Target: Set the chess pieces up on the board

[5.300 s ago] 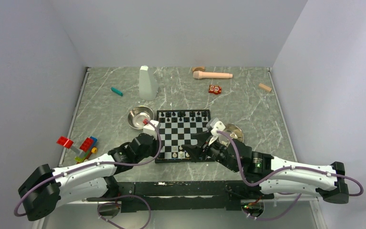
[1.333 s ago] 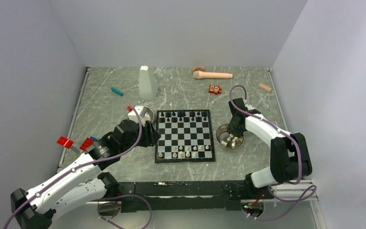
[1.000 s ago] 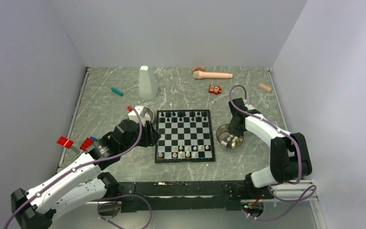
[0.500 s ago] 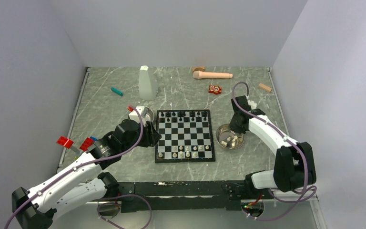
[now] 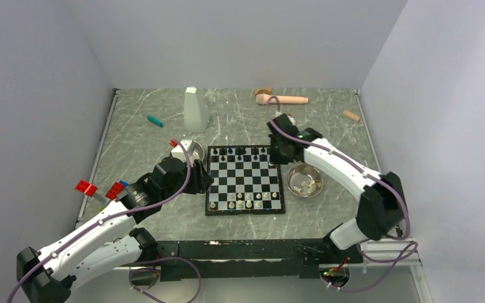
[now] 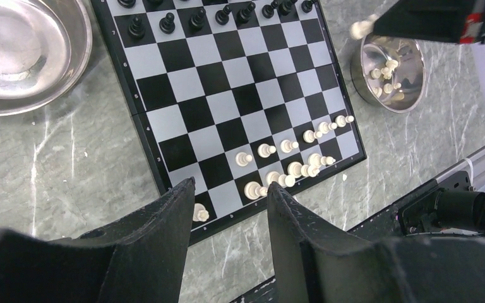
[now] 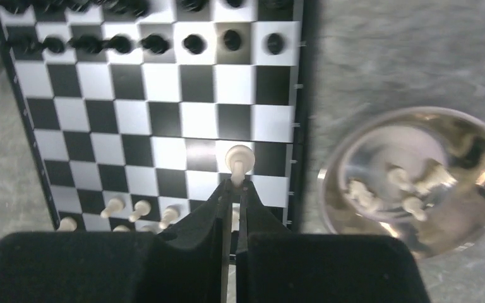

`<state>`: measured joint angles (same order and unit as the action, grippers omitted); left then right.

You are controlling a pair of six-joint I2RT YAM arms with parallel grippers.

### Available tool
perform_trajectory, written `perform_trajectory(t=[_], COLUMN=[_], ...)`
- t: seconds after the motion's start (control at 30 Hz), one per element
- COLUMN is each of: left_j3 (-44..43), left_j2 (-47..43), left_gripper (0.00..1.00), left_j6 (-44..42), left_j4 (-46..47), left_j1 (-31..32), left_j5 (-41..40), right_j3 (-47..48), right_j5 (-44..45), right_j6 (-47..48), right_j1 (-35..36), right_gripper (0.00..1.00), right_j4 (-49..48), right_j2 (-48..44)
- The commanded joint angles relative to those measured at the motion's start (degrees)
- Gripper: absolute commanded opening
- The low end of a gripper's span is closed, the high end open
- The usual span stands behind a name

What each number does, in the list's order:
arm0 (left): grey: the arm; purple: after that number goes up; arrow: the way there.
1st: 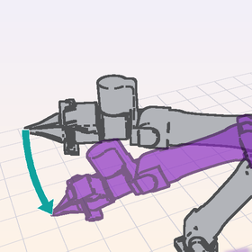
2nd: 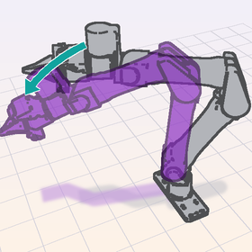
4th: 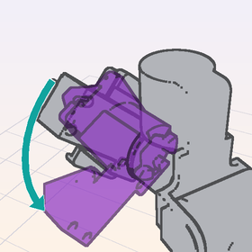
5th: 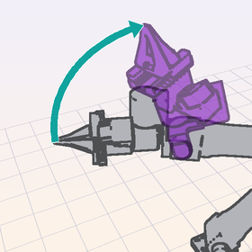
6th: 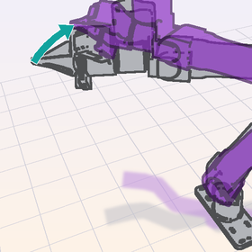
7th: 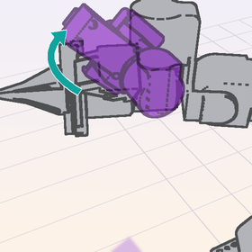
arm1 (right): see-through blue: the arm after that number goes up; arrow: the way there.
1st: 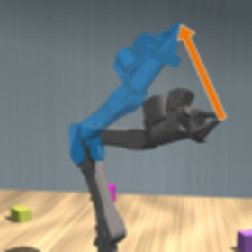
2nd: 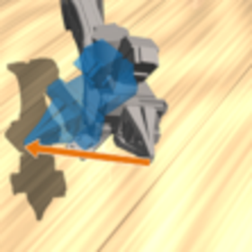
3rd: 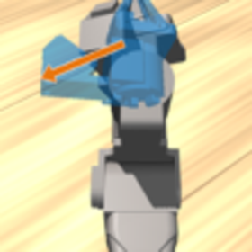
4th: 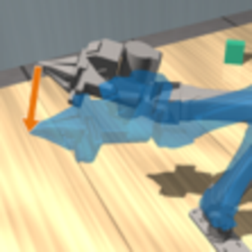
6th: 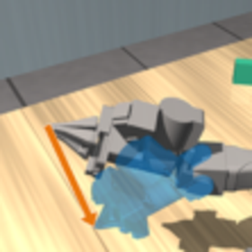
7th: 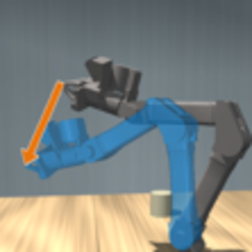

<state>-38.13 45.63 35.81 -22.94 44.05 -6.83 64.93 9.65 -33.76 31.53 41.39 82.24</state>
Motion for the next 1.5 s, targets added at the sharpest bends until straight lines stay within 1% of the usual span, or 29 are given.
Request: perform_trajectory(t=[0.0, 0.23, 0.53, 0.7, 0.93, 1.07, 1.13, 1.3, 1.47], left_j3=[0.4, 1.7, 5.0, 6.0, 7.8, 9.2, 10.1, 12.2, 12.1], left_j2=[-1.2, -2.7, -4.2, -5.8, -8.0, -8.5, -8.5, -8.8, -9.0], left_gripper=[0.51, 0.51, 0.5, 0.5, 0.49, 0.49, 0.48, 0.47, 0.47], left_j6=[0.5, 1.6, 3.9, 4.3, 5.0, 5.2, 5.1, 4.3, 3.1], left_j4=[1.5, 1.0, 2.8, 1.5, -1.4, -3.3, -3.6, -3.0, -3.2], left_j1=[-0.5, -1.7, -9.3, -13.2, -19.3, -24.4, -27.0, -32.5, -34.3], left_j5=[0.4, 0.9, 7.6, 9.4, 11.2, 12.9, 15.1, 20.1, 21.1], right_j3=[6.8, 8.5, 9.8, 14.0, 23.6, 29.2, 31.6, 32.9, 33.2], right_j5=[-2.4, -5.6, -8.8, -9.4, -9.4, -9.3, -9.1, -8.3, -5.7], right_j6=[2.6, 3.4, 3.2, 3.8, 5.1, 5.6, 5.7, 5.1, 3.6], right_j1=[5.6, 11.6, 16.4, 18.8, 22.4, 24.1, 25.2, 27.8, 29.5], right_gripper=[0.0, 0.0, 0.0, 0.0, 0.0, 0.0, 0.0, 0.0, 0.0], right_j4=[5.1, 4.5, 1.7, 1.7, 4.8, 7.2, 8.4, 9.6, 11.8], right_j2=[7.1, 11.2, 13.4, 17.3, 24.4, 28.2, 30.0, 32.1, 33.5])
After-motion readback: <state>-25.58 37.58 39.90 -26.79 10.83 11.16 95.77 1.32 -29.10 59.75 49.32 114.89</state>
